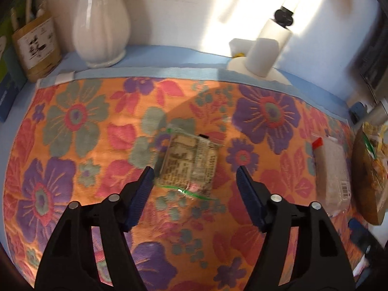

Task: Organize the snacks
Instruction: 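Move both open grippers back toward the last packs on the table, then grasp the small green-edged biscuit pack with the left gripper while the right grasps the clear bread bag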

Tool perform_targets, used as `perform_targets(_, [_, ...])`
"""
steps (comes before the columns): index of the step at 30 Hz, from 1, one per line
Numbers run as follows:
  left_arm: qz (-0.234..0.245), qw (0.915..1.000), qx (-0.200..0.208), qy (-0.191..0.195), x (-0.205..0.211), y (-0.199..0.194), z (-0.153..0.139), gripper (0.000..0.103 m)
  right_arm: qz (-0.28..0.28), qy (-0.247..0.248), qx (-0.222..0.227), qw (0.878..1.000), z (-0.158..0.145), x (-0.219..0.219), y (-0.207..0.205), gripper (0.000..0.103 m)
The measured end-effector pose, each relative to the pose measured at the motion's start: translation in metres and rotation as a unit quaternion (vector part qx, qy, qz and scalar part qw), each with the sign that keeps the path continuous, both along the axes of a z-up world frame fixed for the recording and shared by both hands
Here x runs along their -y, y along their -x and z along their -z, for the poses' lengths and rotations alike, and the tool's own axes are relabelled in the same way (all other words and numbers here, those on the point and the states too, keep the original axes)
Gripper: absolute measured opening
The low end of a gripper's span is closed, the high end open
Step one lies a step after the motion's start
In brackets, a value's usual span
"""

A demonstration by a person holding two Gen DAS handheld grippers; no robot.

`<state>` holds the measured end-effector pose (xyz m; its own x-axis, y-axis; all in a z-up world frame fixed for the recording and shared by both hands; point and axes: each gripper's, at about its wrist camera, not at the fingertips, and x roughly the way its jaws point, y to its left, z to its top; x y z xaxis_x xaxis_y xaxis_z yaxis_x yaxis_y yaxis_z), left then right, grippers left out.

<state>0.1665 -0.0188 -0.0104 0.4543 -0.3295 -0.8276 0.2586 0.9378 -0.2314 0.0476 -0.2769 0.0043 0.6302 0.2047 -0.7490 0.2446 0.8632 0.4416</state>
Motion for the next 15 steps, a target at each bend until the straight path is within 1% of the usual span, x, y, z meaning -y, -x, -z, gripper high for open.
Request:
perform_targets(3, [0.009, 0.9998, 0.017, 0.009, 0.005, -0.001, 0.007, 0.073, 0.014, -0.012, -0.024, 1.000, 0.011, 0.007, -0.016, 0.089])
perform_targets(5, [0.019, 0.9993, 0.028, 0.016, 0.005, 0.002, 0.008, 0.074, 0.033, 0.004, -0.032, 0.999, 0.016, 0.008, -0.027, 0.089])
perform_targets(6, [0.022, 0.9990, 0.030, 0.024, 0.003, 0.003, 0.008, 0.076, 0.046, 0.021, -0.032, 0.998, 0.017, 0.008, -0.033, 0.090])
perform_targets(8, [0.023, 0.9984, 0.028, 0.043, -0.002, 0.004, 0.008, 0.077, 0.053, 0.029, -0.034, 0.998, 0.020, 0.005, -0.048, 0.091])
perform_targets(9, [0.022, 0.9981, 0.028, 0.050, -0.003, 0.004, 0.008, 0.077, 0.056, 0.029, -0.039, 0.997, 0.023, 0.003, -0.060, 0.096])
perform_targets(10, [0.022, 0.9979, 0.028, 0.054, -0.004, 0.004, 0.008, 0.077, 0.058, 0.035, -0.037, 0.997, 0.023, 0.001, -0.064, 0.098])
perform_targets(11, [0.022, 0.9977, 0.027, 0.057, -0.005, 0.004, 0.008, 0.077, 0.056, 0.042, -0.033, 0.997, 0.023, -0.002, -0.071, 0.098])
perform_targets(13, [0.021, 0.9975, 0.027, 0.062, -0.005, 0.004, 0.007, 0.078, 0.055, 0.083, -0.035, 0.994, 0.027, -0.012, -0.087, 0.098])
perform_targets(15, [0.020, 0.9975, 0.028, 0.061, -0.004, 0.005, 0.007, 0.078, 0.062, 0.127, -0.027, 0.990, 0.031, -0.022, -0.094, 0.098])
